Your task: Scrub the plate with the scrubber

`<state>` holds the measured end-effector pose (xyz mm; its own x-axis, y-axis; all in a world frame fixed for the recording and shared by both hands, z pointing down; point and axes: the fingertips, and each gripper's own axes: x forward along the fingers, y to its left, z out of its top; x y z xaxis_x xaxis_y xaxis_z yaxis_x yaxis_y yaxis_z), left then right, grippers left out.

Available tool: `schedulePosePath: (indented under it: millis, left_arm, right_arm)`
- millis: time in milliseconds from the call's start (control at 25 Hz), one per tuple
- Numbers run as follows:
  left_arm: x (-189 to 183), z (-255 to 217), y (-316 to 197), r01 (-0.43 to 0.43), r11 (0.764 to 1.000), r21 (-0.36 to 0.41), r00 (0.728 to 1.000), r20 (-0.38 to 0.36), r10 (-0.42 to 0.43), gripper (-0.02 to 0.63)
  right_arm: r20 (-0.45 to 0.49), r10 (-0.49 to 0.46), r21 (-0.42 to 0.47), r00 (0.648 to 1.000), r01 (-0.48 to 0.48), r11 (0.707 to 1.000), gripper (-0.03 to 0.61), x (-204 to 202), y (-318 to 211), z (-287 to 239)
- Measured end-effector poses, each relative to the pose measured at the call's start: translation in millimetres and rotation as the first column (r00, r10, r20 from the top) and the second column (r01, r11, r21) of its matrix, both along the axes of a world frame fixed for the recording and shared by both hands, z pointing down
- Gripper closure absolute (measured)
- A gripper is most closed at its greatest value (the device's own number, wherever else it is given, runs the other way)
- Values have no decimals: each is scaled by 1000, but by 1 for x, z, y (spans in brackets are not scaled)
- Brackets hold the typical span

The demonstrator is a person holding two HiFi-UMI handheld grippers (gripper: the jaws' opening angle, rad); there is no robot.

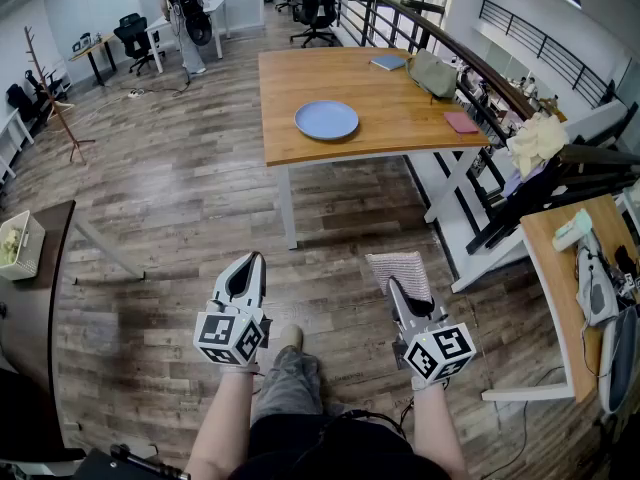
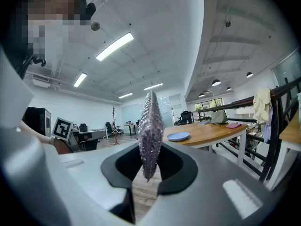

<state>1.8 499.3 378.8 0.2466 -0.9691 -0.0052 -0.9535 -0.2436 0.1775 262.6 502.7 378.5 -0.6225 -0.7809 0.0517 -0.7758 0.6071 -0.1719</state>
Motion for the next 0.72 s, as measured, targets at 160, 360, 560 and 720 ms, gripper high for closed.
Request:
schedulePosePath:
  millis: [160,360,560,720]
  left_arm:
    - [0,1,-45,-27,1000,-4,1000,15,27,617]
    - [-16,13,-105,-52,998,-40,998,29,53,617]
    - [-34,14,-163,-82,995,-59,996,30,84,617]
    - [-54,17,-208,-105,992,-73,994,29,107,617]
  right_arm:
    - [-14,17,-16,1000,-18,1000,499,-4,-40,7]
    - [-29,21,-56,999,-23,998,499,-26,-95,20]
    - [-38,50,-81,998,-53,995,499,-42,-146,24]
    - [-33,71,-99,997,-74,992,499,-61,-186,28]
